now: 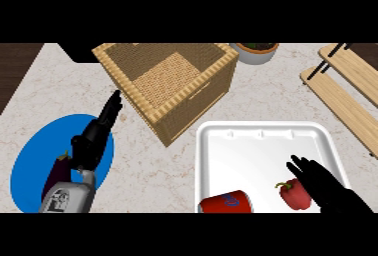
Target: Pick the bell pepper from the tray and place it in the tiered shelf
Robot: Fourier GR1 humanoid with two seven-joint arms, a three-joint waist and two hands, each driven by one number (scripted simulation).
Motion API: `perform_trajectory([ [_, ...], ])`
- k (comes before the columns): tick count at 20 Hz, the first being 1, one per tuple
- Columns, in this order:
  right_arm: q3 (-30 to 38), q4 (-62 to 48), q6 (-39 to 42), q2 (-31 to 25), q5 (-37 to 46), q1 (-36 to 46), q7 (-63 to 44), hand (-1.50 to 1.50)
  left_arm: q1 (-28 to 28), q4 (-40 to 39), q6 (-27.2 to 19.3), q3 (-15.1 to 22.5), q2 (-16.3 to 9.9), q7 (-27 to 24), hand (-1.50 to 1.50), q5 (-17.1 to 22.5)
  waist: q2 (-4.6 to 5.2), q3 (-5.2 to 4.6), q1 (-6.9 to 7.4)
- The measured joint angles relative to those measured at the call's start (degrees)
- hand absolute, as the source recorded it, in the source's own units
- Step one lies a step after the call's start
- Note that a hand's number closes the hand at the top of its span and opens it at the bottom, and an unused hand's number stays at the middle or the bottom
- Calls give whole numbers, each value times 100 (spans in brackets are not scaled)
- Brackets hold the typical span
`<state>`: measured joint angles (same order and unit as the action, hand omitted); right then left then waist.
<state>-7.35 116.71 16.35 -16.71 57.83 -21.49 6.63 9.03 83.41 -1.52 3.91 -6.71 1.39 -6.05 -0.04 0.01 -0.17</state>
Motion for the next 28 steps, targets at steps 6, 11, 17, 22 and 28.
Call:
perform_trajectory([
  [6,91,-316,-105,107,182,117,121,-150,75,-84,94,-111,35,-10,0,-26,0,-2,-2],
  [11,98,-863,-242,262,349,442,171,-150,113,-34,123,-133,101,61,0,-73,2,-1,6],
  [17,279,-1114,-158,190,290,597,404,-150,88,23,94,-137,177,83,0,-178,0,0,8],
  [22,238,-1476,-388,240,477,580,583,150,21,102,176,-156,178,98,0,-191,-5,-16,6],
  [28,99,-1538,-596,73,895,574,785,150,-34,80,176,-173,216,29,0,-234,-25,-55,3],
])
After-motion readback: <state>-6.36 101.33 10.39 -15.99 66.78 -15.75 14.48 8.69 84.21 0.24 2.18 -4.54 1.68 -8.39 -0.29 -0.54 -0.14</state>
